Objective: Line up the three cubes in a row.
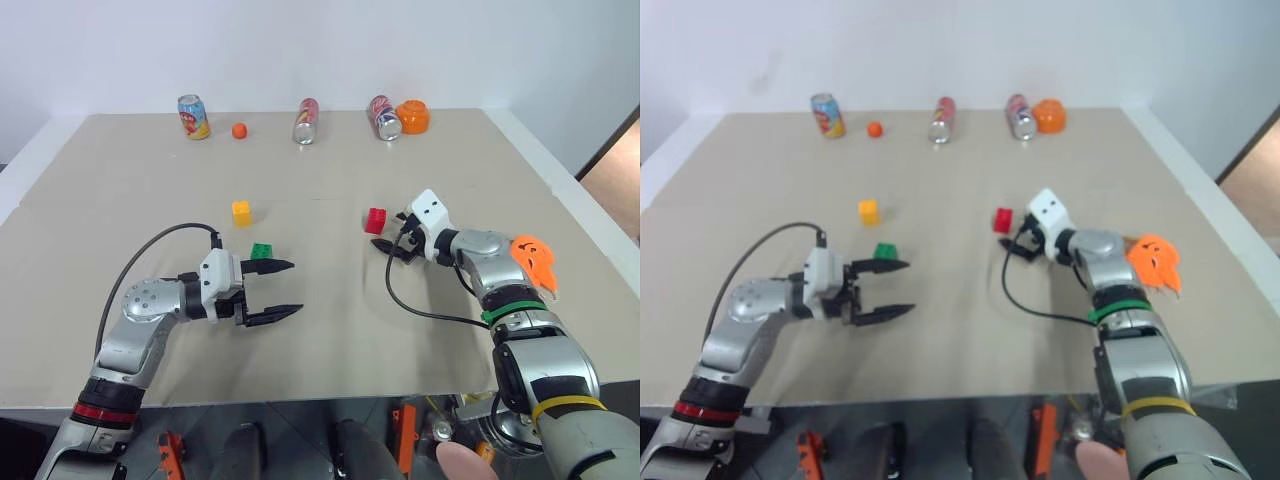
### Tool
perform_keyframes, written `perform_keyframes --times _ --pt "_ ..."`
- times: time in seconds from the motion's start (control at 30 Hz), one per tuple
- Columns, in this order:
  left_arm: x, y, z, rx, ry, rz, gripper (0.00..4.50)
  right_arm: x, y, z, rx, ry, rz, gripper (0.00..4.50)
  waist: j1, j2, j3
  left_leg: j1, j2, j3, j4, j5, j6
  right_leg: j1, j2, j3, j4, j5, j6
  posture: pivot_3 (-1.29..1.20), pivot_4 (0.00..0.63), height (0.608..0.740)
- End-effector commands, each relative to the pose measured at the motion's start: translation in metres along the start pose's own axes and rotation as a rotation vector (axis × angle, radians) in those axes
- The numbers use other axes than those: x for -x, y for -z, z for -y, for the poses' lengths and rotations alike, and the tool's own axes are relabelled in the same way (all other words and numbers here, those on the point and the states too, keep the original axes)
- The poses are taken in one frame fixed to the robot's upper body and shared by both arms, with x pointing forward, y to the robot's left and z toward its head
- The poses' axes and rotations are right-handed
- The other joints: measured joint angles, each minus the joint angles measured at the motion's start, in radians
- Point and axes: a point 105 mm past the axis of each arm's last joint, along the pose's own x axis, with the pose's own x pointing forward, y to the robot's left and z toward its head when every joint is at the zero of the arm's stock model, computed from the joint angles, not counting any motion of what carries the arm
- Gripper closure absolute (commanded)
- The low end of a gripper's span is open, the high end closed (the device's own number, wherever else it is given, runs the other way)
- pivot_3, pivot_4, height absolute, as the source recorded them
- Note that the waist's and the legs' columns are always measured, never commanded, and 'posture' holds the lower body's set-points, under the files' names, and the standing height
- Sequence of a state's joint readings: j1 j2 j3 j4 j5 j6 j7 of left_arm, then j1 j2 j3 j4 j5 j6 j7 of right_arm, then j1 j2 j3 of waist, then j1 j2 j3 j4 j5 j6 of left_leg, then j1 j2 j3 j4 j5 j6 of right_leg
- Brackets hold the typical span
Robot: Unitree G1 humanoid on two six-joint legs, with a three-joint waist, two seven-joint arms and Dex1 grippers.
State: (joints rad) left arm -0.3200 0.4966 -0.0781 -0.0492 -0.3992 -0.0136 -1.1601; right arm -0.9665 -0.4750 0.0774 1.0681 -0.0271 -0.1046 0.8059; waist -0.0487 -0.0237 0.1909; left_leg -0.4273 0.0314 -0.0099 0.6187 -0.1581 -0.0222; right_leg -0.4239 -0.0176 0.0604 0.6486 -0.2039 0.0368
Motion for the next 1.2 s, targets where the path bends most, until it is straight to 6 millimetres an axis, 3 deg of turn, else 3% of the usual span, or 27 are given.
perform_keyframes --times 0.03,0.6,0.9,0.93,1.2 --pt "0.003 -0.013 -0.003 -0.039 -0.024 0.022 0.92 -0.004 -0.016 0.005 0.014 0.008 0.033 0.03 0.0 0.0 0.0 0.0 0.0 0.0 0.0 0.0 0.0 0.0 0.0 0.0 0.0 0.0 0.0 0.0 0.15 0.74" --pt "0.004 -0.014 0.001 -0.026 -0.058 0.024 0.92 -0.016 -0.033 0.01 -0.062 0.05 0.041 0.03 -0.001 0.0 0.0 0.001 0.001 0.002 -0.001 0.0 0.0 0.0 0.001 0.002 0.0 0.001 -0.001 0.0 0.15 0.74" --pt "0.005 -0.014 0.0 -0.021 -0.074 0.027 0.92 -0.016 -0.03 0.005 -0.056 0.012 0.033 0.03 -0.001 0.0 0.0 0.001 0.001 0.002 -0.001 0.0 0.0 0.0 0.001 0.002 0.0 0.001 -0.001 0.0 0.15 0.74" --pt "0.005 -0.014 0.0 -0.021 -0.076 0.027 0.92 -0.016 -0.029 0.004 -0.056 0.006 0.033 0.6 -0.001 0.0 0.0 0.001 0.001 0.002 -0.001 0.0 0.0 0.0 0.001 0.002 0.0 0.001 -0.001 0.0 0.15 0.74" --pt "0.011 -0.015 -0.008 -0.02 -0.098 0.023 0.92 -0.015 -0.023 0.0 -0.068 -0.024 0.025 3.29 -0.001 0.0 0.0 0.001 0.001 0.002 -0.001 0.0 0.0 0.0 0.001 0.003 0.0 0.001 -0.001 0.0 0.15 0.74"
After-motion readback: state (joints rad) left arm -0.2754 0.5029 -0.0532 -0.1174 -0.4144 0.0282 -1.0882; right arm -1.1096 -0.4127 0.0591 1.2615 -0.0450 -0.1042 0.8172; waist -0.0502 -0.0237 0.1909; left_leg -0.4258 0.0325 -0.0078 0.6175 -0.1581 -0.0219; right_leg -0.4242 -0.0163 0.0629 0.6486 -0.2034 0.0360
